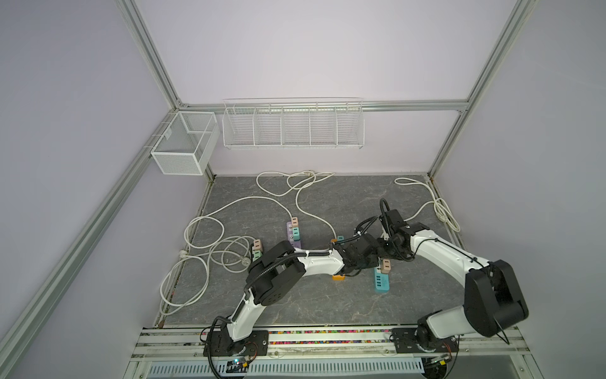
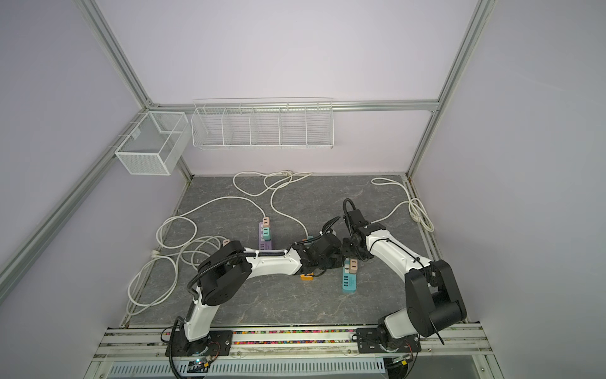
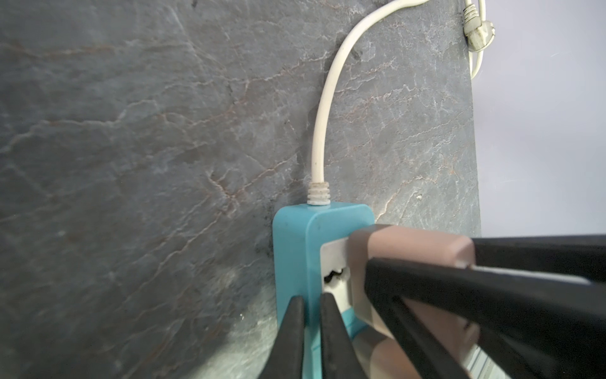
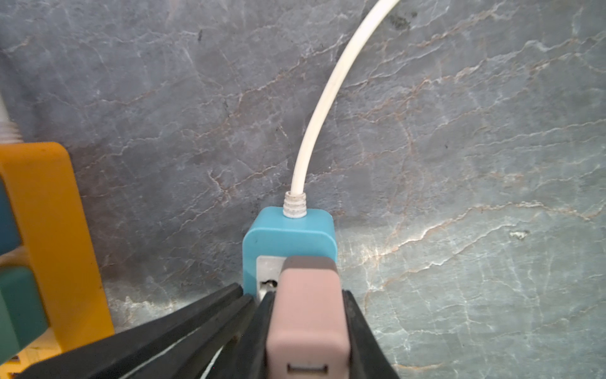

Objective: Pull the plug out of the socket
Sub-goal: 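Pull the pink plug up out of the socket with the right gripper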

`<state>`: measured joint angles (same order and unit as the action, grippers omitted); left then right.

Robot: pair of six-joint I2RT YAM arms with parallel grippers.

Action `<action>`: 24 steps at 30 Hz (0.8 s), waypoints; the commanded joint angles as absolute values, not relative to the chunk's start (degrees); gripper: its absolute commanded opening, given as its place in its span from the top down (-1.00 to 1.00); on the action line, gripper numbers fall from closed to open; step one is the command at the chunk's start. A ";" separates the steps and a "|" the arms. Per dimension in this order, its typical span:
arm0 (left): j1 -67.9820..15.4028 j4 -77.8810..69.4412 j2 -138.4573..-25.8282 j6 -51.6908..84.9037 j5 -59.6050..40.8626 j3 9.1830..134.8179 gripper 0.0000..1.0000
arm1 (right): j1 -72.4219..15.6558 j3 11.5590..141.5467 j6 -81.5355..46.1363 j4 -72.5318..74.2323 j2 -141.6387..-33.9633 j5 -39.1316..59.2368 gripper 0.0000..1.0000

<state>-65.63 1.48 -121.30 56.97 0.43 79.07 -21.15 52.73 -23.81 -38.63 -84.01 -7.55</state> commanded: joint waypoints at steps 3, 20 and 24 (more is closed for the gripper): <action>-66.53 8.35 -126.04 57.76 -0.74 76.99 0.76 | -20.75 53.92 -23.82 -38.34 -82.47 -8.46 0.60; -66.86 9.38 -126.30 57.39 0.17 77.80 0.76 | -19.06 53.70 -23.44 -39.47 -81.24 -10.54 0.71; -66.88 9.43 -127.13 57.39 -0.49 78.67 0.77 | -18.97 54.05 -24.53 -38.95 -80.46 -8.97 0.76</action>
<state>-65.87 1.32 -122.08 56.97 0.54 80.03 -19.59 53.45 -23.99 -39.81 -82.43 -7.64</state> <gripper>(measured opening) 0.119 0.301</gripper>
